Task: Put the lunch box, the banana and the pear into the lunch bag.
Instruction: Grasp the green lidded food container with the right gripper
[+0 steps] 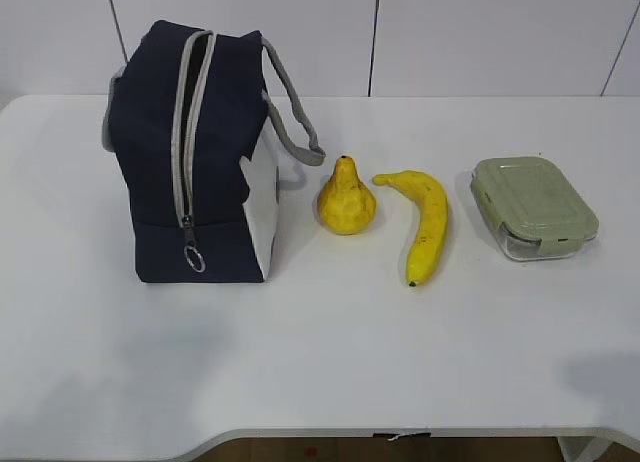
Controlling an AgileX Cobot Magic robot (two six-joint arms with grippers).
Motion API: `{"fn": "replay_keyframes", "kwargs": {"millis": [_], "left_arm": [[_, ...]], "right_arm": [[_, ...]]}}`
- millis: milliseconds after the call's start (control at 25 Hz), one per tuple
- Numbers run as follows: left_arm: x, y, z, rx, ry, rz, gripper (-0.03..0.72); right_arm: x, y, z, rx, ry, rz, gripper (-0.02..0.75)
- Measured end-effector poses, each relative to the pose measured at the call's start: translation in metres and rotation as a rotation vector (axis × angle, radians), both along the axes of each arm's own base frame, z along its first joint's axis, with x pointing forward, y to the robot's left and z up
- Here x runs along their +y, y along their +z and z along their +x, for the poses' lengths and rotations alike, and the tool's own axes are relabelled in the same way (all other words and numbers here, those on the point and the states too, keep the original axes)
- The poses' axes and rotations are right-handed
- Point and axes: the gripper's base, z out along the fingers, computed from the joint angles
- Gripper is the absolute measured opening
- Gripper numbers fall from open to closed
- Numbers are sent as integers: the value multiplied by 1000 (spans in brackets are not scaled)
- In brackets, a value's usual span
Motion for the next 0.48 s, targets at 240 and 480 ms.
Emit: {"fn": "replay_keyframes", "kwargs": {"millis": [240,480], "left_arm": [[0,0,0,0,0,0,237],[0,0,0,0,0,0,237]], "right_arm": [[0,0,0,0,0,0,430],[0,0,0,0,0,0,430]]}}
